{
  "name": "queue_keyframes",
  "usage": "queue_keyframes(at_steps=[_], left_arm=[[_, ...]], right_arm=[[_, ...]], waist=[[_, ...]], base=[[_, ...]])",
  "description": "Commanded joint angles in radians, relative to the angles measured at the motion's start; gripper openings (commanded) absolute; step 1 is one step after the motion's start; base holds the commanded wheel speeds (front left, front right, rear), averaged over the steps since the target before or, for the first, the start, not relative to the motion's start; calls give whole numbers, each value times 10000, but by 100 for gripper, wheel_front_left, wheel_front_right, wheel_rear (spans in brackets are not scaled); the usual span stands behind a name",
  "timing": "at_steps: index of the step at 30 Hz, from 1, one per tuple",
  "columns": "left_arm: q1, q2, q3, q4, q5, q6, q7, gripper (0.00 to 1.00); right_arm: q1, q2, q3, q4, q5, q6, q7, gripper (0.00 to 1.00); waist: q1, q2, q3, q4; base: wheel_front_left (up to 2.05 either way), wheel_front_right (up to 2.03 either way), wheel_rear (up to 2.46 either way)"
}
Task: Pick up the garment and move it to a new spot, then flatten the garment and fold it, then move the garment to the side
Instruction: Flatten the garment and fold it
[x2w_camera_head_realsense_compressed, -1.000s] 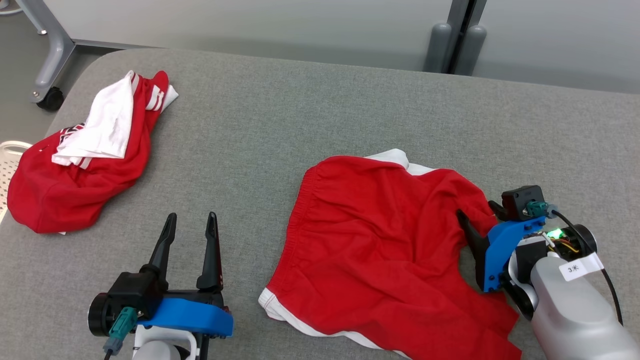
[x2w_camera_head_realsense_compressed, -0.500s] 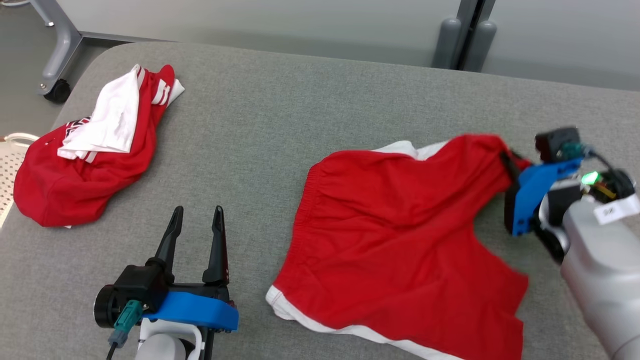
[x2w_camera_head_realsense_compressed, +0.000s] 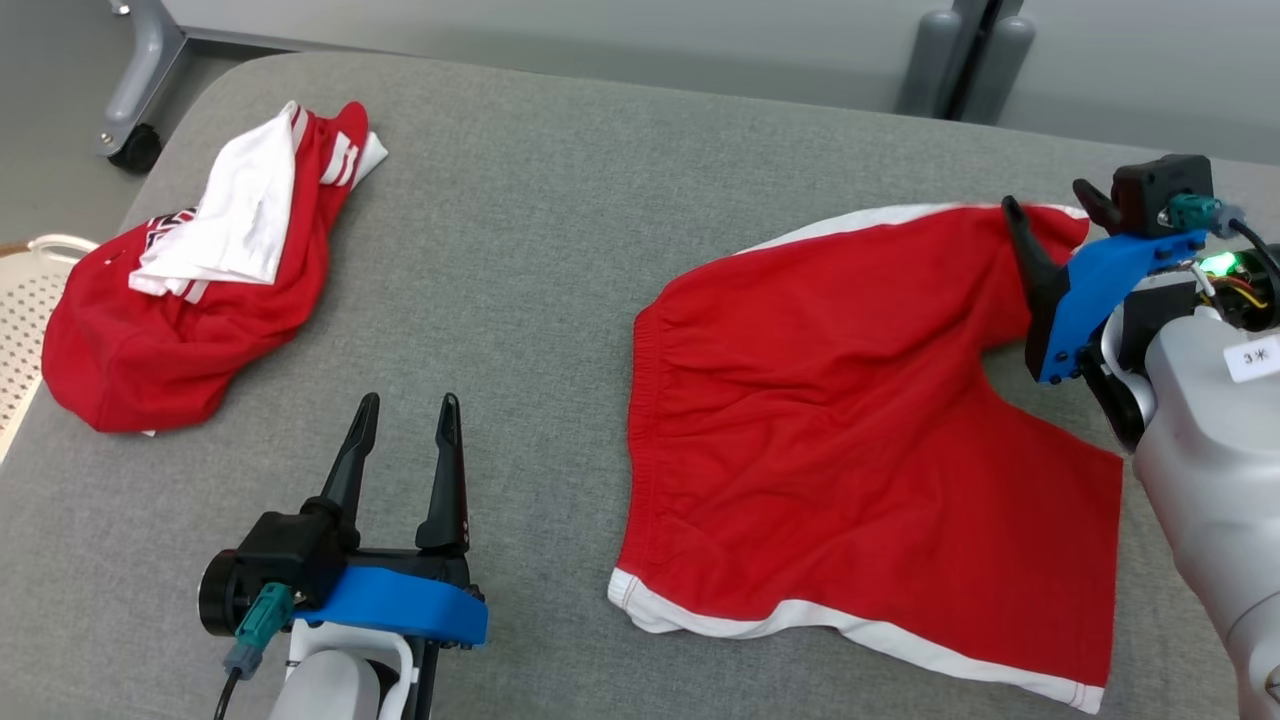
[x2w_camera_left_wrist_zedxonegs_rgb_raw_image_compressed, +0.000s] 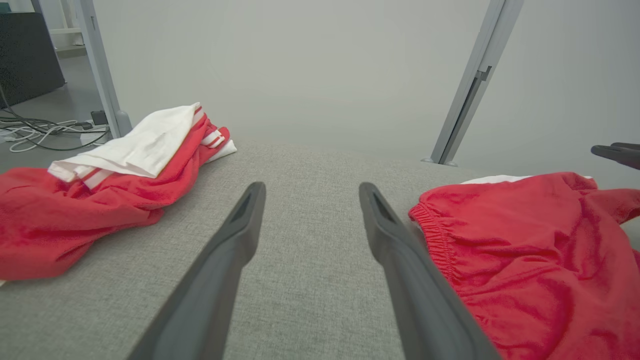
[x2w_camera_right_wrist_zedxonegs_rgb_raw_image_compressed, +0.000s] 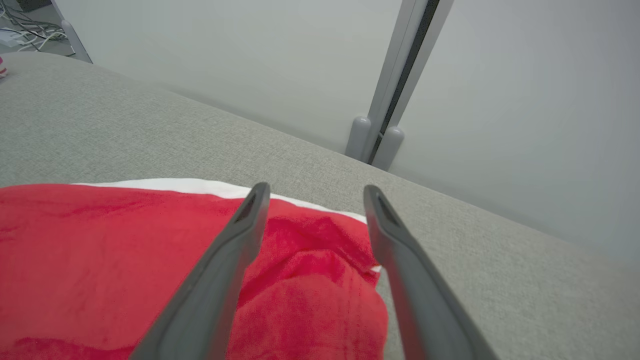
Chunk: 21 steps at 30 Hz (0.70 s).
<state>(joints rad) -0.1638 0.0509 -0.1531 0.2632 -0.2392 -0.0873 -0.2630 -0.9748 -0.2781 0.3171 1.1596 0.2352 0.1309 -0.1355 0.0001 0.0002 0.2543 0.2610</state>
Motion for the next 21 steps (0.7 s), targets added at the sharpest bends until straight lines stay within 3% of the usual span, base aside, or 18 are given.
queue_keyframes(at_steps=[1, 9, 14, 21], left_arm=[[2, -9, 23, 0, 18, 65, -26, 100], [217, -12, 541, -98, 585, 0, -26, 100], [423, 26, 962, -168, 893, -93, -26, 100], [725, 57, 1303, -177, 1169, -210, -26, 100]], right_arm=[[119, 1, -20, 84, 69, -2, -316, 100], [1473, 215, -55, -894, 492, -2, -1297, 100], [3149, 159, -787, -3292, 578, -2, -1296, 100], [5501, 628, -2038, -6102, 181, -2, -1300, 100]], waist=[[-1, -2, -98, -107], [-1, -2, -604, -937], [-1, -2, -933, -1568], [-1, -2, -1333, -2204]], base=[[0, 0, 0], [0, 0, 0], [0, 0, 0], [0, 0, 0]])
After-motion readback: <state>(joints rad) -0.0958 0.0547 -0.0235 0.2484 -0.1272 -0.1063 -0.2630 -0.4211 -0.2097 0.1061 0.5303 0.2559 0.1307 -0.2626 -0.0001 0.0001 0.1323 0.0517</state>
